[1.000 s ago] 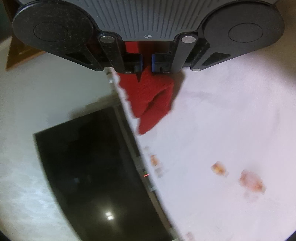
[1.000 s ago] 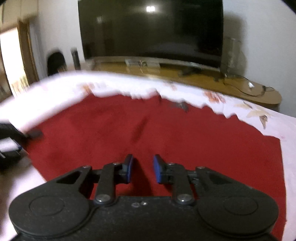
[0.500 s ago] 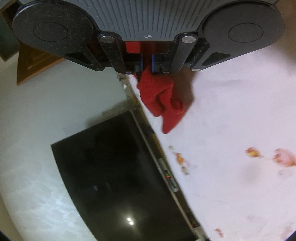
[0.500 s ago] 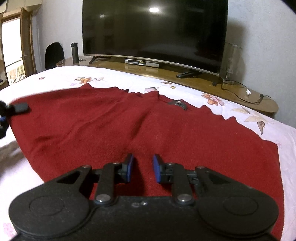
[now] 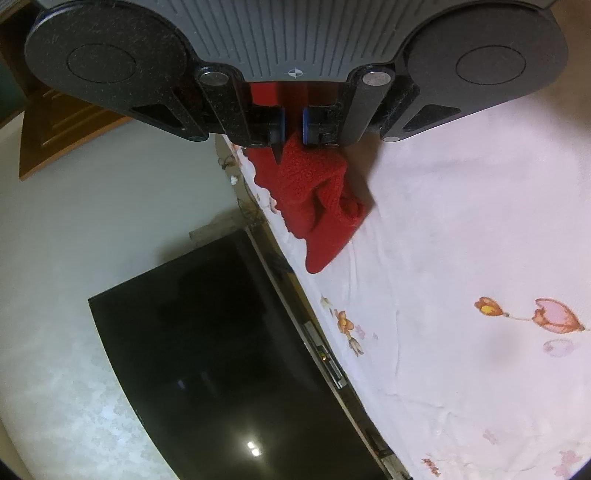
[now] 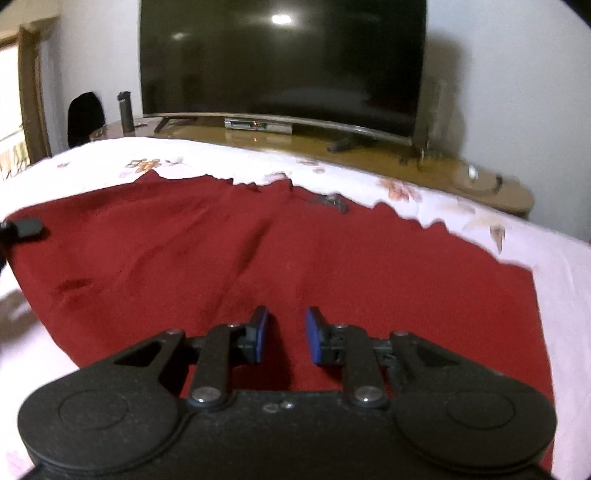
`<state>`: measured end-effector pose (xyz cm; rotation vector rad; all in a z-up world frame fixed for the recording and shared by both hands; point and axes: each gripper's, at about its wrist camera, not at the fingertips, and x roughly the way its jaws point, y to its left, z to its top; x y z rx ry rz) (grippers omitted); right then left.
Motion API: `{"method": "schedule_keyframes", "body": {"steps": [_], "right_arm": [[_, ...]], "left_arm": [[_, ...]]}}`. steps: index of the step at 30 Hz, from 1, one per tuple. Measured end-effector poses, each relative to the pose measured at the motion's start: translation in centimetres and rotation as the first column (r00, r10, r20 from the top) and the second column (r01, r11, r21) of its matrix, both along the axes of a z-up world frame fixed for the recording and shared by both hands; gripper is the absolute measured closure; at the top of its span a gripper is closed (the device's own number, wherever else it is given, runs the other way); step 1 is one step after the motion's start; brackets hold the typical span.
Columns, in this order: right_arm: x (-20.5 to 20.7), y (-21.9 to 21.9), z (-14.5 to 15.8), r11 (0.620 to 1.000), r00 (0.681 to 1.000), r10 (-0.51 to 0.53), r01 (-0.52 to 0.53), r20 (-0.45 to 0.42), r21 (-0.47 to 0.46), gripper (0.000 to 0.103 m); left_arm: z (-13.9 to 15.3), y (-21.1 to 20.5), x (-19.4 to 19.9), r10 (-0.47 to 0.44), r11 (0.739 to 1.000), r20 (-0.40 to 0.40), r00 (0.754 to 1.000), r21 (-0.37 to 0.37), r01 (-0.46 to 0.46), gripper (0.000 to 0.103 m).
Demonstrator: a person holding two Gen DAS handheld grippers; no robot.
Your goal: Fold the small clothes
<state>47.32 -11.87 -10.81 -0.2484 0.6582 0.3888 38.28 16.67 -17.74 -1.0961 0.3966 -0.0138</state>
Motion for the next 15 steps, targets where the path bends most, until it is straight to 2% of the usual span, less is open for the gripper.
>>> {"method": "schedule_keyframes", "body": {"steps": [2, 4, 6, 8, 10, 12, 15], "right_arm": [[0.1, 0.2, 0.0, 1.000, 1.000, -0.006, 0.006, 0.000, -0.003, 0.080], [0.3, 0.0, -0.1, 1.000, 1.000, -0.016, 0.016, -0.004, 0.025, 0.080], [0.5, -0.7, -0.2, 0.997, 0.999, -0.032, 0.034, -0.018, 0.075, 0.079], [0.5, -1.3, -0.1, 0.991, 0.998, -0.042, 0.048, -0.045, 0.123, 0.079], [1.1, -2.7, 0.2, 0.977, 0.994, -0.051, 0.070, -0.100, 0.201, 0.082], [1.5, -4.9, 0.8, 0.943, 0.984, -0.075, 0.123, -0.161, 0.309, 0.083], [0.9, -9.8, 1.7, 0.867, 0.967, -0.152, 0.230, -0.205, 0.442, 0.078]], "left_arm": [[0.9, -0.1, 0.3, -0.021, 0.999, 0.014, 1.000, 0.029, 0.020, 0.096], [3.3, -1.2, 0.9, -0.076, 0.992, 0.060, 0.995, 0.105, 0.069, 0.096], [6.3, -3.0, 2.5, -0.160, 0.971, 0.106, 0.981, 0.193, 0.138, 0.096], [8.9, -5.2, 4.3, -0.243, 0.948, 0.149, 0.959, 0.246, 0.202, 0.096], [11.1, -8.2, 6.2, -0.340, 0.917, 0.190, 0.921, 0.285, 0.279, 0.096], [12.2, -11.5, 8.0, -0.442, 0.878, 0.218, 0.870, 0.302, 0.370, 0.096], [11.8, -17.2, 10.6, -0.592, 0.794, 0.205, 0.780, 0.315, 0.520, 0.096]]}}
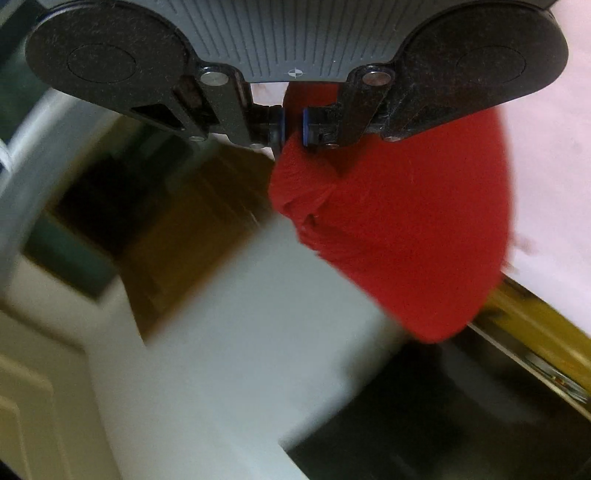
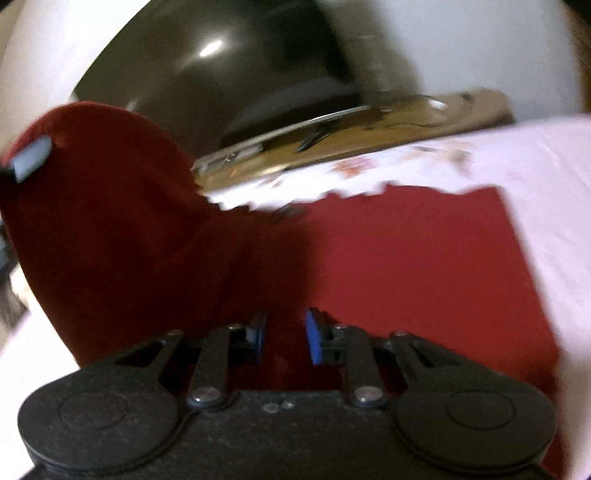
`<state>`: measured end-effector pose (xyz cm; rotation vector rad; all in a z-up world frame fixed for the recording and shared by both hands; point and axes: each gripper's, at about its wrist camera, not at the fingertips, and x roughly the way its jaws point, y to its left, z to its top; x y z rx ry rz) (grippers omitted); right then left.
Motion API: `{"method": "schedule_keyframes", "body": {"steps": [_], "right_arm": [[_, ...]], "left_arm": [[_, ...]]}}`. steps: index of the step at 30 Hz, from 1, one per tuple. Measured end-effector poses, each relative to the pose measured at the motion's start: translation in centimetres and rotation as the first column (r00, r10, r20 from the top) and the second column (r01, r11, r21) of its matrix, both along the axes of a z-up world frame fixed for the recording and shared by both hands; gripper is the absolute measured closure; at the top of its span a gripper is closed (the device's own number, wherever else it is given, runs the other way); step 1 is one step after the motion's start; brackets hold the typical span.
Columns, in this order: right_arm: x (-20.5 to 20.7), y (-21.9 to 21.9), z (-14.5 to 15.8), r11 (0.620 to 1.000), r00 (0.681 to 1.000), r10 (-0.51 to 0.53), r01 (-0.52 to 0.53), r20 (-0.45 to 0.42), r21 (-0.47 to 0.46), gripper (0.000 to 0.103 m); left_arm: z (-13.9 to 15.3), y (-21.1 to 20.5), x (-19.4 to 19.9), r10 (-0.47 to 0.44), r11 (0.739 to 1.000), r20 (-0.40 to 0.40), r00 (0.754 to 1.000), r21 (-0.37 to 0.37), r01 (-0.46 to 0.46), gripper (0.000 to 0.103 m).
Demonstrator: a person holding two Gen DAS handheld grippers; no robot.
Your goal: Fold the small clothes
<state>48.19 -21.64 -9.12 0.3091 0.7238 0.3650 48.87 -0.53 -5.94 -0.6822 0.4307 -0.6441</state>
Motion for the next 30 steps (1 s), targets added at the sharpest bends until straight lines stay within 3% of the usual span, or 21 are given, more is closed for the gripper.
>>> {"method": "schedule_keyframes", "body": {"steps": [2, 4, 5, 6, 8, 11, 12, 13, 15, 16, 18, 20, 24, 30], "right_arm": [[-0.8, -3.8, 0.2, 0.995, 0.997, -0.069, 0.070, -0.018, 0.076, 0.068], [-2.0, -8.2, 0.1, 0.973, 0.982, -0.179, 0.185, -0.052, 0.137, 0.039], [-2.7, -10.4, -0.2, 0.954, 0.970, -0.232, 0.241, -0.071, 0.179, 0.038], [-3.5, -12.6, -0.5, 0.930, 0.959, -0.269, 0.283, -0.088, 0.236, 0.029], [-5.1, -15.8, -0.8, 0.891, 0.929, -0.348, 0.369, -0.123, 0.263, 0.028], [-7.4, -18.7, -0.6, 0.859, 0.927, -0.357, 0.373, -0.110, 0.351, 0.028], [-7.9, -19.0, -0.4, 0.858, 0.933, -0.347, 0.357, -0.097, 0.370, 0.028], [-8.2, -19.0, -0.2, 0.857, 0.939, -0.333, 0.340, -0.089, 0.388, 0.028], [-8.5, -18.1, 0.2, 0.853, 0.958, -0.278, 0.282, -0.074, 0.440, 0.028], [-8.1, -17.5, 0.2, 0.852, 0.965, -0.252, 0.258, -0.076, 0.455, 0.028], [-7.2, -16.5, 0.0, 0.850, 0.976, -0.193, 0.218, -0.102, 0.480, 0.028], [-5.8, -15.5, -0.1, 0.849, 0.977, -0.167, 0.211, -0.134, 0.484, 0.028], [-4.9, -14.2, -1.2, 0.837, 0.966, -0.131, 0.228, -0.223, 0.497, 0.030], [-1.8, -13.0, -1.6, 0.833, 0.975, -0.096, 0.188, -0.199, 0.520, 0.030]], "left_arm": [[-1.9, -3.8, 1.7, -0.099, 0.995, -0.051, 0.994, 0.010, 0.099, 0.096], [-5.0, -7.2, 3.5, -0.149, 0.986, -0.164, 0.975, 0.055, 0.160, 0.095], [-6.6, -8.5, 4.2, -0.154, 0.980, -0.237, 0.959, 0.084, 0.178, 0.095], [-7.7, -9.4, 4.5, -0.160, 0.973, -0.285, 0.945, 0.114, 0.199, 0.095], [-7.1, -9.8, 3.5, -0.157, 0.969, -0.262, 0.952, 0.145, 0.199, 0.094], [-4.0, -7.3, 1.2, -0.181, 0.976, -0.170, 0.969, 0.091, 0.198, 0.057], [-2.9, -6.0, 0.5, -0.171, 0.980, -0.133, 0.976, 0.082, 0.183, 0.038], [-2.2, -4.6, 0.0, -0.157, 0.984, -0.108, 0.982, 0.072, 0.165, 0.031], [-1.7, -1.8, -0.1, -0.089, 0.993, -0.102, 0.991, 0.074, 0.096, 0.031], [-1.8, -0.6, 0.0, -0.032, 0.993, -0.117, 0.993, 0.110, 0.045, 0.031], [-2.8, 1.3, 0.8, 0.095, 0.979, -0.195, 0.976, 0.197, -0.056, 0.032], [-3.9, 2.6, 1.0, 0.153, 0.975, -0.247, 0.957, 0.197, -0.105, 0.032], [-5.5, 2.3, 0.2, 0.206, 0.963, -0.297, 0.932, 0.229, -0.140, 0.033], [-7.3, 1.9, 0.9, 0.259, 0.950, -0.348, 0.901, 0.261, -0.172, 0.033]]}}
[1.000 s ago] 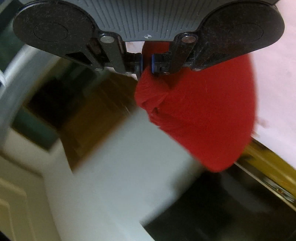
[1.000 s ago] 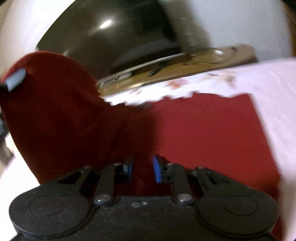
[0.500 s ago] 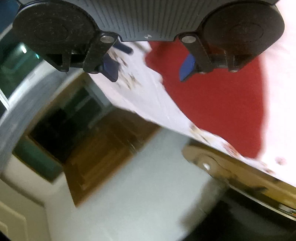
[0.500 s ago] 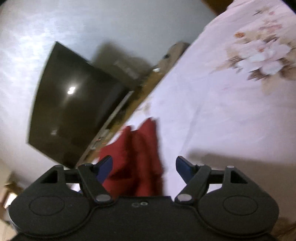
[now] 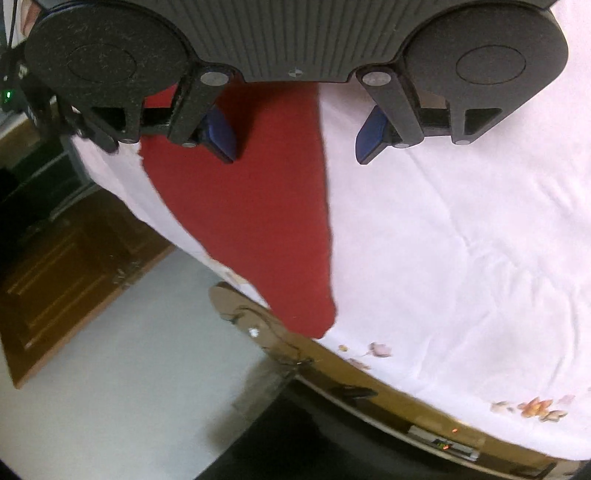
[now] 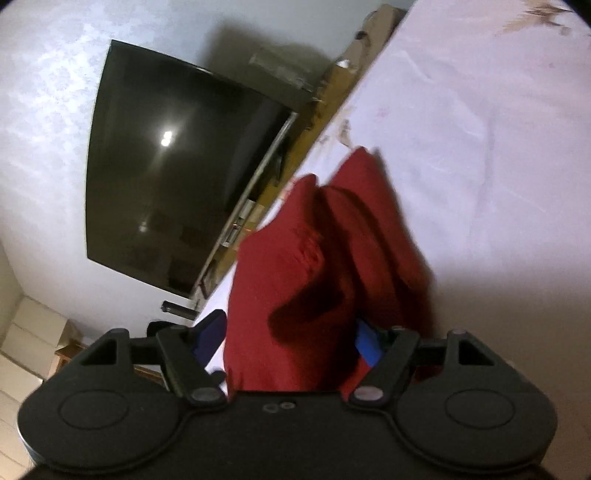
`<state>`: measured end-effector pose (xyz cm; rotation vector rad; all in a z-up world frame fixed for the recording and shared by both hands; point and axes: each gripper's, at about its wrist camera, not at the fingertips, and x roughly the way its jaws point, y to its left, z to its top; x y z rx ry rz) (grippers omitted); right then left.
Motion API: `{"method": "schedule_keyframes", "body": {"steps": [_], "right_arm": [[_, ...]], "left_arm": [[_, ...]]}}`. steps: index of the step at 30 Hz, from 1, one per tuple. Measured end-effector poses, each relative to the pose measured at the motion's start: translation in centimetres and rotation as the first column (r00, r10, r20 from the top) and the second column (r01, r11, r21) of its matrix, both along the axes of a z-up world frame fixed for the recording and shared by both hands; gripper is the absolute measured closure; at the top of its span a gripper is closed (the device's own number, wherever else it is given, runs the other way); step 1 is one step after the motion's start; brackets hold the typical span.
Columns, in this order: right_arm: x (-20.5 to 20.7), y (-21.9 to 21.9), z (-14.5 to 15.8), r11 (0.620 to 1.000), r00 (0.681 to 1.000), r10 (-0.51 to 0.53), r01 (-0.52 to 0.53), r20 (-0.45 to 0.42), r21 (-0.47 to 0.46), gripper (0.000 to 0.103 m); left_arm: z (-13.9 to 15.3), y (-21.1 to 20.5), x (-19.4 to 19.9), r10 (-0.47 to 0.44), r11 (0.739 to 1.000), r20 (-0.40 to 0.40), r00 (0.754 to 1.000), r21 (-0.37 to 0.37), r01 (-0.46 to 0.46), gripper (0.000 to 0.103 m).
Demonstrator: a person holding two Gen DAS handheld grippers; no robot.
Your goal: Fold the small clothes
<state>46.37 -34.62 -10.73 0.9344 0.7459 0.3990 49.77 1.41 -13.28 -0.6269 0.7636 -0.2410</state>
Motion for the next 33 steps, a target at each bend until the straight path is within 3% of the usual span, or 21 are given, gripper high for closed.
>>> {"method": "schedule_keyframes", "body": {"steps": [6, 10, 14, 15, 16, 21, 25, 28, 30, 32, 33], "right_arm": [[3.7, 1.0, -0.4, 0.998, 0.999, 0.033, -0.033, -0.010, -0.044, 0.033], [3.5, 2.6, 0.4, 0.982, 0.996, 0.086, -0.083, 0.010, -0.169, 0.050], [3.4, 3.0, 0.4, 0.972, 0.996, 0.085, -0.078, 0.021, -0.220, 0.064], [3.4, 3.1, 0.4, 0.970, 0.996, 0.086, -0.076, 0.035, -0.229, 0.081], [3.2, 3.2, 0.7, 0.965, 0.995, 0.083, -0.066, 0.057, -0.254, 0.089], [0.4, 4.5, 4.1, 0.925, 0.966, 0.116, -0.020, 0.232, -0.379, 0.090], [-1.8, 4.1, 4.9, 0.912, 0.956, 0.098, 0.026, 0.278, -0.410, 0.090], [-1.9, 3.2, 3.0, 0.907, 0.972, 0.035, 0.066, 0.233, -0.416, 0.090], [-0.2, 2.5, 0.1, 0.915, 0.992, -0.014, 0.063, 0.124, -0.397, 0.090], [0.2, 1.7, -0.7, 0.942, 0.994, -0.038, 0.070, 0.103, -0.328, 0.088], [0.3, 1.4, -0.5, 0.953, 0.994, -0.042, 0.071, 0.103, -0.295, 0.081]], "left_arm": [[-0.5, 0.2, 0.2, 0.028, 1.000, 0.007, 1.000, 0.013, -0.028, 0.033], [-0.3, 0.7, 1.7, 0.049, 0.999, 0.021, 0.999, 0.015, -0.049, 0.033], [-1.0, 1.3, 4.2, 0.077, 0.997, -0.010, 0.997, -0.009, -0.077, 0.033], [-1.1, 1.2, 4.6, 0.067, 0.998, -0.022, 0.998, 0.005, -0.067, 0.033], [-1.0, 0.9, 4.9, 0.061, 0.998, -0.018, 0.998, 0.016, -0.061, 0.033], [0.2, -0.5, 5.1, 0.017, 0.998, 0.039, 0.999, 0.056, -0.019, 0.033], [1.2, -2.5, 5.0, -0.046, 0.990, 0.073, 0.996, 0.140, 0.036, 0.033], [0.7, -4.1, 6.0, -0.089, 0.975, 0.010, 0.996, 0.205, 0.085, 0.032], [0.6, -4.2, 6.3, -0.091, 0.978, -0.005, 0.996, 0.190, 0.091, 0.032], [0.9, -4.0, 6.3, -0.090, 0.977, -0.009, 0.996, 0.192, 0.090, 0.032], [1.0, -3.9, 6.3, -0.092, 0.976, -0.009, 0.996, 0.196, 0.091, 0.032]]}}
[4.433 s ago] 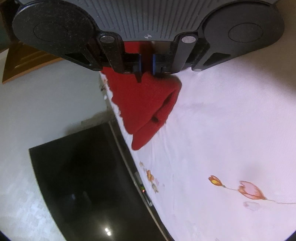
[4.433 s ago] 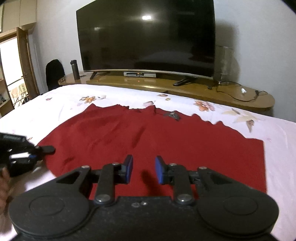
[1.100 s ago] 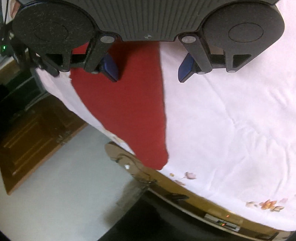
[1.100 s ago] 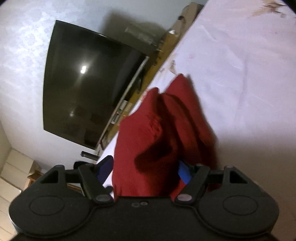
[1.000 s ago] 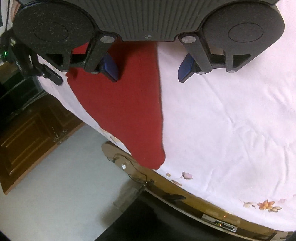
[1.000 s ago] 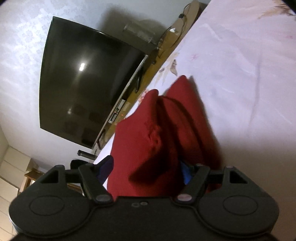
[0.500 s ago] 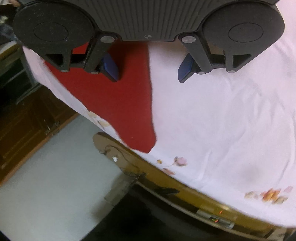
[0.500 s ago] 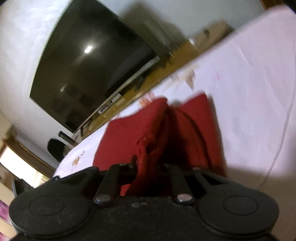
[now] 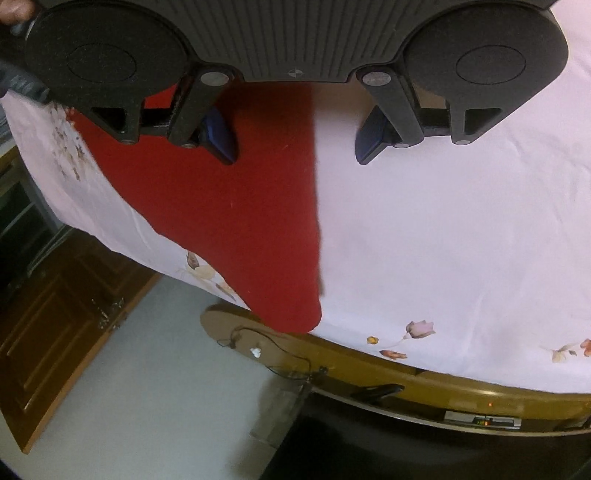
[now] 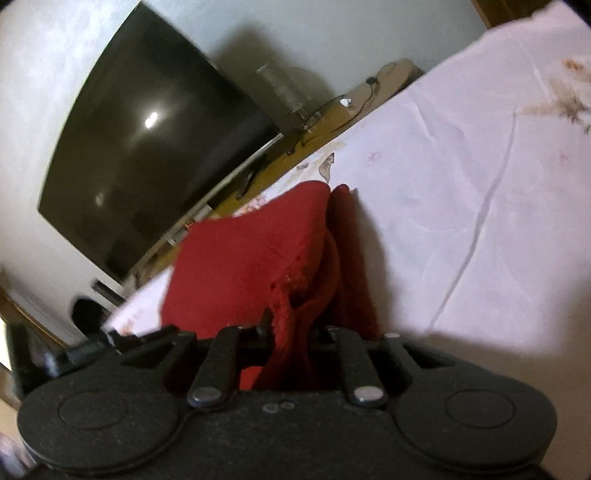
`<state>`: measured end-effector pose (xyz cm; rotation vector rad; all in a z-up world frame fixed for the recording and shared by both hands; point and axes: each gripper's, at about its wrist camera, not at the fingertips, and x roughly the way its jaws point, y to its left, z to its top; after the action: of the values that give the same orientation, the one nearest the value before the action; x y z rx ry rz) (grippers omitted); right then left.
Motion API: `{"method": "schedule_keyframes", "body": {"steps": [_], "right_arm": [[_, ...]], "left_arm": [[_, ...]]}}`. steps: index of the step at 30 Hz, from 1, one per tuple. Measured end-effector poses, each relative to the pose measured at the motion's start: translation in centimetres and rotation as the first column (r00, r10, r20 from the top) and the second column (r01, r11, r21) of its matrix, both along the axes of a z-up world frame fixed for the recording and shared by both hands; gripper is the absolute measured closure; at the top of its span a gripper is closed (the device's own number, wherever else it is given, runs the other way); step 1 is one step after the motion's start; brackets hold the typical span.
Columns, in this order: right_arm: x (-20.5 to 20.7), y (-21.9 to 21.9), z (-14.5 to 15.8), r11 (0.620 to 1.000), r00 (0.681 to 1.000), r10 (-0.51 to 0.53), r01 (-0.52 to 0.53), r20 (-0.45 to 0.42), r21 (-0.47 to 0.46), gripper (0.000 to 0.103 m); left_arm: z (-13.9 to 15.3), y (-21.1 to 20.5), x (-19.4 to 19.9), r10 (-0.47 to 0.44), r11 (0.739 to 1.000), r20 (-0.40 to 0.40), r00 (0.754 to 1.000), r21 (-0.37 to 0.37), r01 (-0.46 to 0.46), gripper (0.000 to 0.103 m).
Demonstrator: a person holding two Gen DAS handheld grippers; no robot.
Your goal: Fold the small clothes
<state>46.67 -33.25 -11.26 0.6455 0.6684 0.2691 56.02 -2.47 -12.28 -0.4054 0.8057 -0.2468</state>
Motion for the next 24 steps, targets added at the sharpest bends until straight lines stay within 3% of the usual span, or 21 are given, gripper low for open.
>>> {"method": "schedule_keyframes", "body": {"steps": [2, 4, 5, 9, 14, 15, 16, 18, 22, 24], "right_arm": [[-0.4, -0.6, 0.6, 0.999, 0.999, -0.017, 0.016, 0.034, 0.033, 0.066], [-0.8, -1.6, 1.3, 0.998, 0.995, -0.047, 0.043, 0.093, 0.040, 0.040], [-0.5, -2.1, 1.4, 0.997, 0.993, -0.056, 0.051, 0.105, 0.051, 0.039], [2.5, -3.0, 1.3, 0.996, 0.989, -0.055, 0.044, 0.137, 0.080, 0.049], [7.4, -2.3, 0.3, 0.998, 0.996, 0.049, -0.052, 0.075, 0.035, 0.059], [7.9, -2.1, 0.2, 0.998, 0.996, 0.059, -0.061, 0.068, 0.019, 0.062], [8.1, -1.9, 0.2, 0.998, 0.995, 0.068, -0.068, 0.071, -0.004, 0.074], [7.2, -1.3, 0.5, 0.994, 0.992, 0.071, -0.062, 0.104, -0.089, 0.092], [3.2, 1.4, 3.0, 0.950, 0.956, 0.061, 0.032, 0.286, -0.310, 0.093], [2.8, 2.5, 2.3, 0.921, 0.959, 0.055, 0.058, 0.277, -0.386, 0.093]], "left_arm": [[0.5, 0.6, -0.2, 0.005, 1.000, 0.011, 1.000, -0.011, -0.005, 0.033], [1.2, 1.2, -0.4, 0.013, 0.999, 0.051, 0.999, -0.031, -0.012, 0.033], [1.4, 1.5, -0.3, 0.018, 0.999, 0.059, 0.998, -0.034, -0.016, 0.033], [1.3, 1.9, 1.2, 0.013, 1.000, 0.051, 0.999, -0.027, -0.011, 0.033], [0.8, 1.7, 3.1, 0.005, 0.999, 0.040, 0.999, -0.033, -0.004, 0.033], [0.7, 1.5, 3.4, 0.004, 1.000, 0.038, 0.999, -0.028, -0.003, 0.033], [0.6, 1.4, 3.6, 0.004, 1.000, 0.036, 0.999, -0.024, -0.003, 0.033], [0.7, 1.1, 3.6, 0.003, 1.000, 0.044, 0.999, -0.011, -0.003, 0.033], [1.0, -0.2, 3.7, -0.009, 0.998, 0.068, 0.998, 0.064, 0.004, 0.033], [0.7, -0.7, 4.3, 0.006, 0.996, 0.039, 0.999, 0.086, -0.009, 0.032]]}}
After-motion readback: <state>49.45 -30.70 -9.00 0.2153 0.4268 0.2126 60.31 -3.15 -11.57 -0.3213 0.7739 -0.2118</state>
